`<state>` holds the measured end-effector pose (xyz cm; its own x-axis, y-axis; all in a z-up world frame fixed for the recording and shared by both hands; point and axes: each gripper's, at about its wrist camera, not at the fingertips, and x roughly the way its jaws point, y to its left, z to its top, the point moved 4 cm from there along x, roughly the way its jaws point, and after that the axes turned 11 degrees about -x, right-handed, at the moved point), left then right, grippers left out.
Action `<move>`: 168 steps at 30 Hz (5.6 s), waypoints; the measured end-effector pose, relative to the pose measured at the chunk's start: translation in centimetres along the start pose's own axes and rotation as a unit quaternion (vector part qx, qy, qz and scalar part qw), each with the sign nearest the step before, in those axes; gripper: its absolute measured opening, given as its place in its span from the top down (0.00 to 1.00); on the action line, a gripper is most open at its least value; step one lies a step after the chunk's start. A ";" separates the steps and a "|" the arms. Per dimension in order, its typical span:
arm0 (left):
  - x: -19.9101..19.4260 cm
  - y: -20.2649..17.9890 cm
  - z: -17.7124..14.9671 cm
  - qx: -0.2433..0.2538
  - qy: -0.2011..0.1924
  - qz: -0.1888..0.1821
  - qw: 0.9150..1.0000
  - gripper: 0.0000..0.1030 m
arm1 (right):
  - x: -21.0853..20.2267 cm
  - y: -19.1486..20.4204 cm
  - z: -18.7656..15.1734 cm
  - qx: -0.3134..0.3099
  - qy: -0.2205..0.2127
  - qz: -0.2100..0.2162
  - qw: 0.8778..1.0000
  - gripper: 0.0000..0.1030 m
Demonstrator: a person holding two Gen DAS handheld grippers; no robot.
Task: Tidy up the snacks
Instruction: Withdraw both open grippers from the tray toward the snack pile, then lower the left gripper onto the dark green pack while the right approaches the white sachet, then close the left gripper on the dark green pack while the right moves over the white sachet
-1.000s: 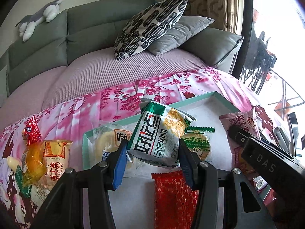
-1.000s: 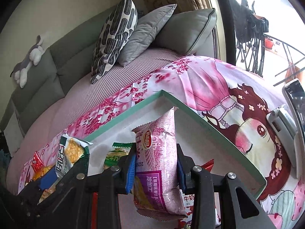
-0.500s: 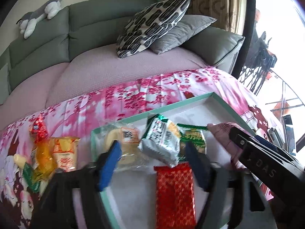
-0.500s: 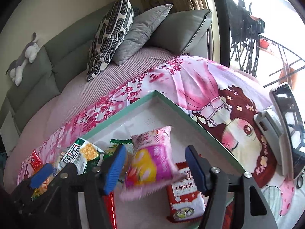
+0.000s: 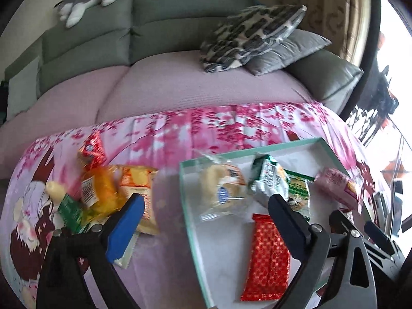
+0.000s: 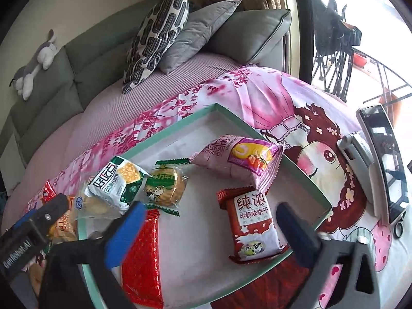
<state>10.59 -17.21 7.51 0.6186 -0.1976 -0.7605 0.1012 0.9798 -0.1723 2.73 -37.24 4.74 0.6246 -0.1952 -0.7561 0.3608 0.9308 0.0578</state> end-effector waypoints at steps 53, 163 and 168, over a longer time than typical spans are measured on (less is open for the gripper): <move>-2.3 27.0 -1.8 -0.197 0.046 0.096 0.975 0.02 | -1.5 24.8 -3.7 -0.188 0.038 0.079 0.978 0.00; 2.4 27.6 -5.1 -0.220 0.114 0.079 0.966 0.60 | 1.6 27.1 -4.1 -0.219 0.034 0.115 0.968 0.02; 2.5 27.8 -5.0 -0.225 0.117 0.074 0.965 0.60 | 2.5 28.9 -5.5 -0.239 0.059 0.151 0.957 0.23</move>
<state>11.08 9.35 -2.33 0.4029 -0.1094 -0.9087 -0.3556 0.8961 -0.2656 10.90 -9.13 0.92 0.5579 0.1146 -0.8219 -0.2000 0.9798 0.0009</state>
